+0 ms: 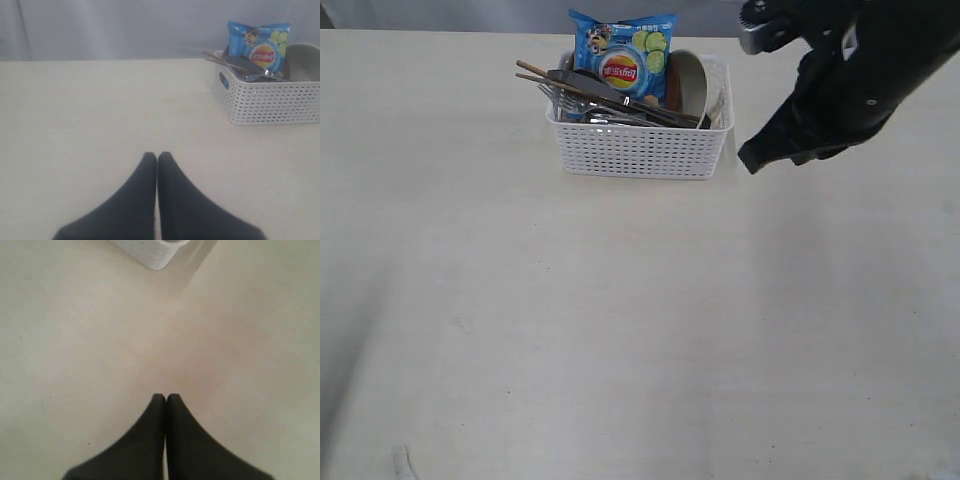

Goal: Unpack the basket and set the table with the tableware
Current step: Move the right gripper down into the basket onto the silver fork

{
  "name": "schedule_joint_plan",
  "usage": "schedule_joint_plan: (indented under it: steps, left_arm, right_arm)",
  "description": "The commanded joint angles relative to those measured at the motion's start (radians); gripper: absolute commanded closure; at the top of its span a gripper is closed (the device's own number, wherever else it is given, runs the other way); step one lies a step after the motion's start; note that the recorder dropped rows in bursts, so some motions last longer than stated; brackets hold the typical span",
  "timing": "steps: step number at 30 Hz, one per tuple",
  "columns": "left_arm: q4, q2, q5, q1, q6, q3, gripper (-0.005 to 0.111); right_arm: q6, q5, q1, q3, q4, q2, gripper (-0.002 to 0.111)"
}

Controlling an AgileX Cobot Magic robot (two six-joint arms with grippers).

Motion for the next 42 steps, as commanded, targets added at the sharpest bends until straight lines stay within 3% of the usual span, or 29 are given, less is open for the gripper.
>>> schedule_joint_plan:
  steps: [1,9,14,22,27,31,42]
  left_arm:
    - [0.0,-0.003,-0.002,-0.008,0.0,0.003,0.107]
    - [0.0,-0.003,-0.002,-0.008,0.0,0.003,0.107]
    - [0.0,-0.003,-0.002,-0.008,0.0,0.003,0.107]
    - [0.0,-0.003,-0.002,-0.008,0.0,0.003,0.107]
    - [0.0,-0.003,-0.002,-0.008,0.0,0.003,0.107]
    - [0.0,-0.003,-0.002,-0.008,0.0,0.003,0.107]
    - [0.0,-0.003,-0.002,-0.008,0.0,0.003,0.107]
  right_arm:
    - [-0.012,0.015,0.009,-0.095,0.018,0.07,0.108]
    - [-0.09,0.011,0.009,-0.29,0.023,0.111,0.108]
    - [-0.147,0.125,0.009,-0.473,0.037,0.218,0.108]
    - [-0.405,0.238,0.009,-0.72,0.232,0.456,0.108]
    - [-0.573,0.192,0.009,-0.736,0.372,0.558,0.102]
    - [-0.569,0.095,0.009,-0.738,0.352,0.602,0.081]
    - [-0.594,-0.035,0.009,-0.74,0.364,0.661,0.082]
